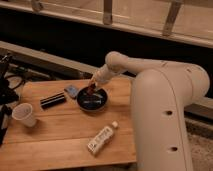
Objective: Place the pepper in the ceramic bowl
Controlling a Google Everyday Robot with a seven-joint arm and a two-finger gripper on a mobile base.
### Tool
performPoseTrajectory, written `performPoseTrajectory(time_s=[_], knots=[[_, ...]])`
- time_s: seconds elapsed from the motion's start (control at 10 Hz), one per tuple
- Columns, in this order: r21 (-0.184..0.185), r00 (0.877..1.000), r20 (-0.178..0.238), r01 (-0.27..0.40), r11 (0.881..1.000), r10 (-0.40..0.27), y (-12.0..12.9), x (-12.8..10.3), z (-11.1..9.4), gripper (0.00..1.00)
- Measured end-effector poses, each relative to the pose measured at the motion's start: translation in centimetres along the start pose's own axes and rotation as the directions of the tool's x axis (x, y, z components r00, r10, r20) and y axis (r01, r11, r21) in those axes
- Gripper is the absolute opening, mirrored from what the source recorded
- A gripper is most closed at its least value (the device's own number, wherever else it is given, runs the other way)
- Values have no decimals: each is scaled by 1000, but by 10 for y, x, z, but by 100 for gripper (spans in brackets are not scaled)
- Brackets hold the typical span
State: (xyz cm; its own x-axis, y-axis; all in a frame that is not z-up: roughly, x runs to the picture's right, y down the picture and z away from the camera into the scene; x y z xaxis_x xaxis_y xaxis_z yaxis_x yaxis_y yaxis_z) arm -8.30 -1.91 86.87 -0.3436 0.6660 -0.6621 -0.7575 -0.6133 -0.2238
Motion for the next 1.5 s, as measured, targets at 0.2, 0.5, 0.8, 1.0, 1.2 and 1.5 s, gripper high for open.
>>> performPoseTrajectory(time_s=[0.2,0.5,0.8,1.0,1.2,1.5], knots=[[10,1000,-19,11,1000,-11,12,1,15,2],[17,999,-29,27,999,-26,17,8,25,2],[37,999,-48,22,999,-20,17,15,35,2],[49,999,-45,15,999,-13,11,15,33,2],[66,998,-58,12,998,-8,10,23,39,2],[73,998,-57,8,997,-4,9,22,41,19]])
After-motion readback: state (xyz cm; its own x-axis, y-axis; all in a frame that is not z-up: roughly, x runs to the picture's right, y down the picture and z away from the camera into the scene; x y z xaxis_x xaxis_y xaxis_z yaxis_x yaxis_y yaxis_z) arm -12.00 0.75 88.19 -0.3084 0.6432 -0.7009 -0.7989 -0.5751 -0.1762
